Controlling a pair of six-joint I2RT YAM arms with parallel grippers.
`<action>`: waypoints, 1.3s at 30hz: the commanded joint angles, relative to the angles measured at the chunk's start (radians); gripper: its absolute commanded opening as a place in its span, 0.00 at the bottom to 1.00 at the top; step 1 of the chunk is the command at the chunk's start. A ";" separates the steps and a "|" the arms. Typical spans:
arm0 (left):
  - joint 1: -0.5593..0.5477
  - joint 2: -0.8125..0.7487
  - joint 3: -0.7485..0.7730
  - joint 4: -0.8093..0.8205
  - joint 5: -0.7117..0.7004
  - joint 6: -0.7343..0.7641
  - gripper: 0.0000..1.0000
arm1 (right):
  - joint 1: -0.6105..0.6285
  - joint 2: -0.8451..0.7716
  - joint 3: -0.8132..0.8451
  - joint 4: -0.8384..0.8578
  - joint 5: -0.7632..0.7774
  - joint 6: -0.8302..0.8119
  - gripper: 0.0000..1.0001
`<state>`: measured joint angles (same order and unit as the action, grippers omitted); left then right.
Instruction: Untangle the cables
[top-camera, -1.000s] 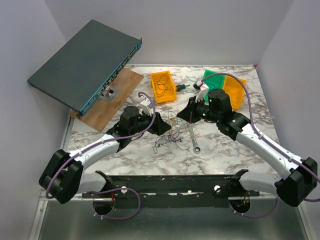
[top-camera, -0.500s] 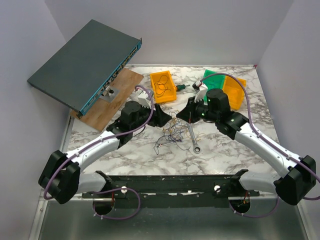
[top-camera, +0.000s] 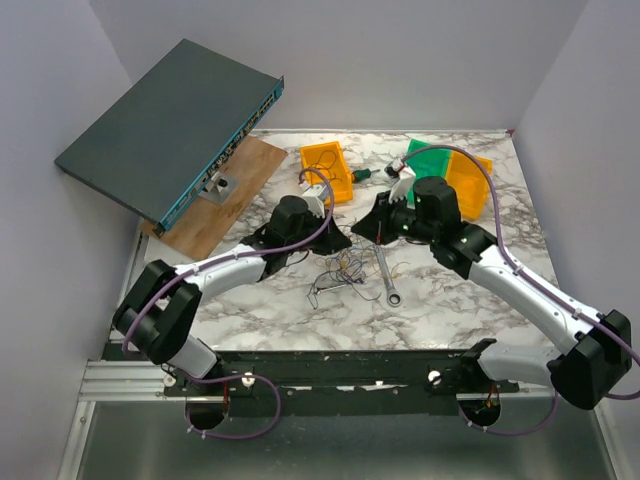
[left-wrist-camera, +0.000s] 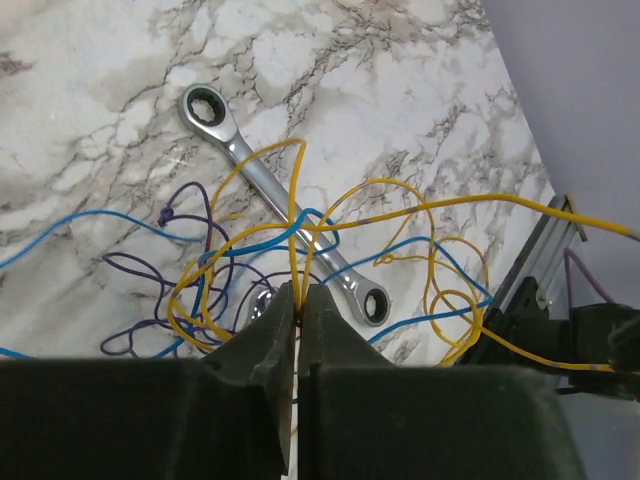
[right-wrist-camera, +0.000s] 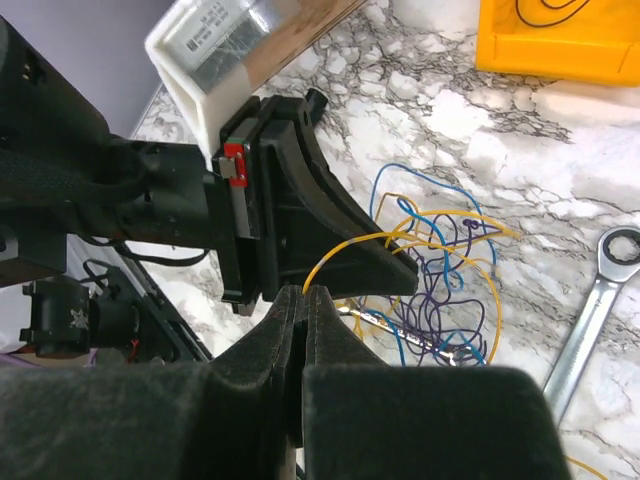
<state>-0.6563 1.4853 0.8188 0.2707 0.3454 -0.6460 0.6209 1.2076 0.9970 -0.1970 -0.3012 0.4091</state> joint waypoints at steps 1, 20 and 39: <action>0.002 -0.015 0.016 0.045 0.017 0.006 0.00 | 0.006 -0.041 -0.006 -0.012 0.115 0.026 0.01; 0.374 -0.741 -0.485 -0.216 -0.359 -0.247 0.00 | -0.149 -0.492 -0.113 -0.296 1.166 0.285 0.01; 0.386 -1.008 -0.414 -0.264 -0.320 -0.135 0.00 | -0.148 -0.666 -0.144 -0.150 1.000 0.067 0.01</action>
<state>-0.2714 0.4236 0.3145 -0.0528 -0.1375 -0.9096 0.4721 0.4904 0.8795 -0.4091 0.9428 0.5823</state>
